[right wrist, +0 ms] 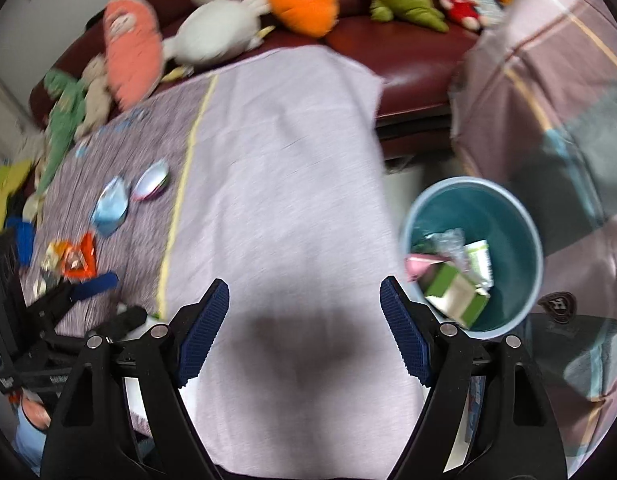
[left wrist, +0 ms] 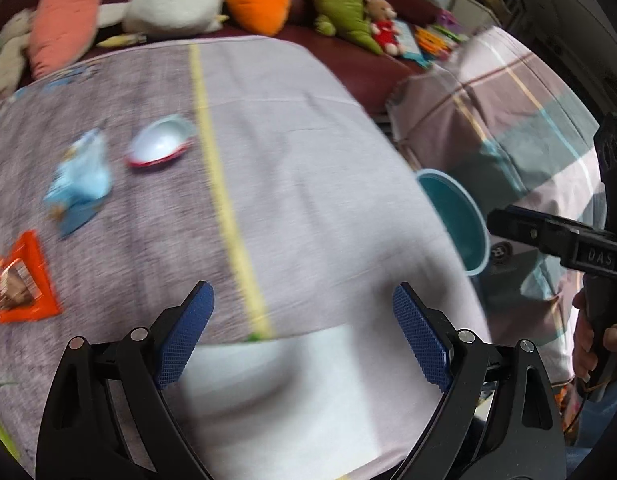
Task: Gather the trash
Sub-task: 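Move both open tools back from the bin to the table, then close the right tool on the white tissue sheet and lift it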
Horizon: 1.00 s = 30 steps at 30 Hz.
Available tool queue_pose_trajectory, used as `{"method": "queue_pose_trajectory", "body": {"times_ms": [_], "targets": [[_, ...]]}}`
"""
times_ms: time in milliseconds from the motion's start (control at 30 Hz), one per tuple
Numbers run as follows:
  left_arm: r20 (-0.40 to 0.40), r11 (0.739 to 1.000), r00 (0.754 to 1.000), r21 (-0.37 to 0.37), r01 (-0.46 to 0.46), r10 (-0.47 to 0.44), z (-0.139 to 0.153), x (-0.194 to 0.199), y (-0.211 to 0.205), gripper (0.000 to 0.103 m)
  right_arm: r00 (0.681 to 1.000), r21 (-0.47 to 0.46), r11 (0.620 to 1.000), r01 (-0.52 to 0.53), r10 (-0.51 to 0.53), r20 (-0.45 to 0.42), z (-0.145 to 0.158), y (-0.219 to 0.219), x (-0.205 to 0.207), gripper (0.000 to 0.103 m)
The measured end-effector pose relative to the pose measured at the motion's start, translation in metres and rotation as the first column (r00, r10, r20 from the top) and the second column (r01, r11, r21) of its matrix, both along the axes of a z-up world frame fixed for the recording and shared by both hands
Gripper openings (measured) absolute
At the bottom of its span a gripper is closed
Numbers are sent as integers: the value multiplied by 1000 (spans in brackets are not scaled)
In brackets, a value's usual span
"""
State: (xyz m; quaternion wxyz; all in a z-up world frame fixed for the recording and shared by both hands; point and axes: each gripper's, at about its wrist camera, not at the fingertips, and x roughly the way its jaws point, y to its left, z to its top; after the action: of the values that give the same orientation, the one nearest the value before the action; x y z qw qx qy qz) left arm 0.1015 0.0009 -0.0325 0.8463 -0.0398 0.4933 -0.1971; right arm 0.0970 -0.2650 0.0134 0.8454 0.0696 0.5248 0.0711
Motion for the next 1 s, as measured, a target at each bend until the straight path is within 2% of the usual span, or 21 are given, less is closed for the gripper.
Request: {"method": "queue_pose_trajectory", "body": {"times_ms": [233, 333, 567, 1000], "targets": [[13, 997, 998, 22, -69, 69, -10, -20, 59, 91, 990, -8, 992, -127, 126, -59, -18, 64, -9, 75], [15, 995, 995, 30, -95, 95, -15, -28, 79, 91, 979, -5, 984, -179, 178, -96, -31, 93, -15, 79], [-4, 990, 990, 16, -139, 139, -28, -39, 116, 91, 947, 9, 963, -268, 265, -183, -62, 149, -30, 79], [-4, 983, 983, -7, -185, 185, -32, -47, 146, 92, 934, -25, 957, -289, 276, -226, -91, 180, -45, 79]]}}
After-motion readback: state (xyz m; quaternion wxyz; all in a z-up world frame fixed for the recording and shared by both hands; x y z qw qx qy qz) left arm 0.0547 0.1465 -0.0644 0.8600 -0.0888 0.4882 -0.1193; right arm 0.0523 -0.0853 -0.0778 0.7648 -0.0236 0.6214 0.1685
